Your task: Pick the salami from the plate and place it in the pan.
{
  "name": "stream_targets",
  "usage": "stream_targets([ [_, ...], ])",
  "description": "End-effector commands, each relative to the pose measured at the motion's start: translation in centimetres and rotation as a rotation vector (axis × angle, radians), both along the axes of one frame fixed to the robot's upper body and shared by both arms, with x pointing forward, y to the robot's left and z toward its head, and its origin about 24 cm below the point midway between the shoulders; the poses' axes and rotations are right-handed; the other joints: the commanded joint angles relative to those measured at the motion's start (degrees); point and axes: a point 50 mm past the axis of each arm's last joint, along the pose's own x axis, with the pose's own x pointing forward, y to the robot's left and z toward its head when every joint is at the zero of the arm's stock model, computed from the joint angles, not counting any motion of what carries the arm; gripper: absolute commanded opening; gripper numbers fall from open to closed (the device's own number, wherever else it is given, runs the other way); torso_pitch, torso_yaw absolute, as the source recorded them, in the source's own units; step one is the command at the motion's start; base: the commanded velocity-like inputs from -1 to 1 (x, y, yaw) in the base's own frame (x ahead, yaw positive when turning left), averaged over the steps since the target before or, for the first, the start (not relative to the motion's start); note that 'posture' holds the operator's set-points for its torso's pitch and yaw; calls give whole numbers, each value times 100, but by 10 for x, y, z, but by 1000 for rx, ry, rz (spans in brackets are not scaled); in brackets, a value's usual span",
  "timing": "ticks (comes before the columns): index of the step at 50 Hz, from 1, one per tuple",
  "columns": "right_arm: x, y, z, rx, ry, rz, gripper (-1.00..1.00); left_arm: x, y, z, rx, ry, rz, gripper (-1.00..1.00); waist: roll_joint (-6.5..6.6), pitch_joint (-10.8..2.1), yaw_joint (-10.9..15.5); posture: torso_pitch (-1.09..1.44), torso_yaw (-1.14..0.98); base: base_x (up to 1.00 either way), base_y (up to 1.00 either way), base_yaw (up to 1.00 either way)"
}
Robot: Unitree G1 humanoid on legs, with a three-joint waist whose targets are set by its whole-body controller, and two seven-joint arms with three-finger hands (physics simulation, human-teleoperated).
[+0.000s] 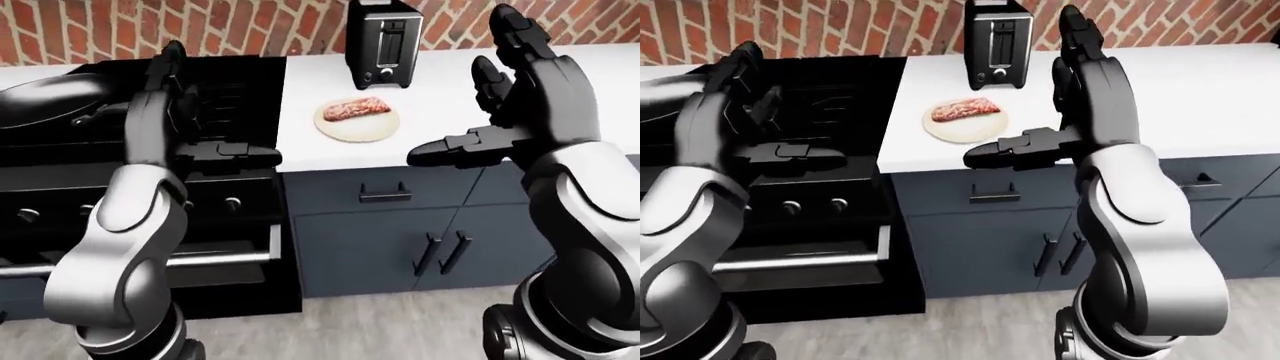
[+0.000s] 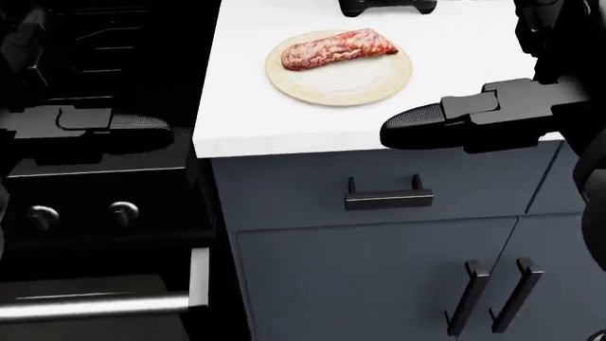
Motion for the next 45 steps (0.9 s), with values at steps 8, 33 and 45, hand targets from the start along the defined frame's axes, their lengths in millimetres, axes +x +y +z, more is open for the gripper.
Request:
stream_targets([
  [8, -5, -1, 12, -5, -70, -8, 100, -6, -2, 15, 5, -86, -5, 100, -168, -140, -12, 0, 0, 18, 1, 0],
  [33, -4, 0, 11, -7, -67, -3, 100, -6, -2, 15, 5, -87, -6, 100, -138, -66, -87, 0, 0, 14, 0, 0],
  [45, -4, 1, 11, -5, -72, 3, 100, -6, -3, 16, 5, -88, -8, 100, -304, -167, -4, 0, 0, 0, 0, 0],
])
